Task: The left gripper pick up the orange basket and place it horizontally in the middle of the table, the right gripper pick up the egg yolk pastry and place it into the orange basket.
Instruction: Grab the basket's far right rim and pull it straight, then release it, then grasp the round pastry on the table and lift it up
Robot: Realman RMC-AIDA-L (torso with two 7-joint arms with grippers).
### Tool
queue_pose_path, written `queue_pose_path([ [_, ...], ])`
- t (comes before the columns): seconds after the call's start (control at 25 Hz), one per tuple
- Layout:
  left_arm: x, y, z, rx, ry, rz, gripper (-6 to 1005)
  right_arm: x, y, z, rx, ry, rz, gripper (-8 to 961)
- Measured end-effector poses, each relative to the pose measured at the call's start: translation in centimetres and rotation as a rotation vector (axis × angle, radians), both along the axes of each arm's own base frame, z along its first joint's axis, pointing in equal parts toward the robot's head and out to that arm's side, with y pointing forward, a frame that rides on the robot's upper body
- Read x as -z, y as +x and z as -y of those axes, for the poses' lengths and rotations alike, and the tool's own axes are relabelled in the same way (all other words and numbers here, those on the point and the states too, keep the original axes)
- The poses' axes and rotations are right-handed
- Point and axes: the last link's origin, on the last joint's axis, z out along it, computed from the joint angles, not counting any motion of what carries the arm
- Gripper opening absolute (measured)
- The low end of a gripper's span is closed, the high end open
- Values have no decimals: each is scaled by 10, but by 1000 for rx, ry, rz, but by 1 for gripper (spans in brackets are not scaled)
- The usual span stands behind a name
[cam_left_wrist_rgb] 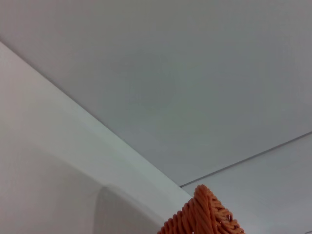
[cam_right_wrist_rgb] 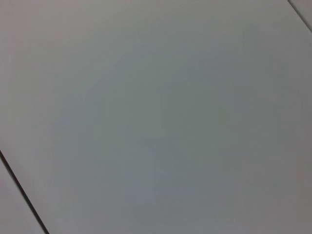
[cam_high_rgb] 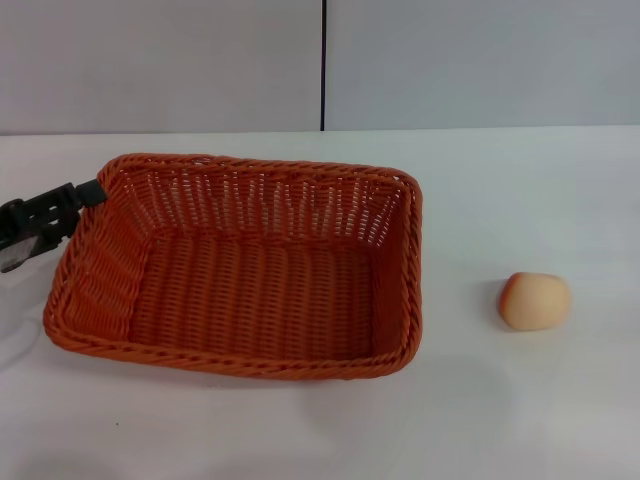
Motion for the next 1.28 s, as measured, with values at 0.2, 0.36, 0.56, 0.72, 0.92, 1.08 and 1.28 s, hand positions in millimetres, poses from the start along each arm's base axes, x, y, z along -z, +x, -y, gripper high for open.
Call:
queue_pose_path([
  [0.2,-6,2,5,21,-53,19,798,-5,2,0,10,9,7,795],
  [0.36,-8,15,7,91,-101,59,801,-6,2,-2,12,11,7,796],
  [0.56,-8,22,5,129,-127,71,801,-6,0,-5,8,7,10,796],
  [0.72,-8,18,6,121,-153,42,801,-5,-1,-6,4,4,12,796],
  [0.92,-14,5,8,99,-146,-32,801,-6,-3,-7,-8,-5,26,796],
  [1.08,-29,-1,10,125,-25,-50,801,-6,-7,-10,-36,-29,28,796],
  [1.28,-48,-4,12,225,257,-91,801,-11,-13,-14,-100,-75,8,796],
])
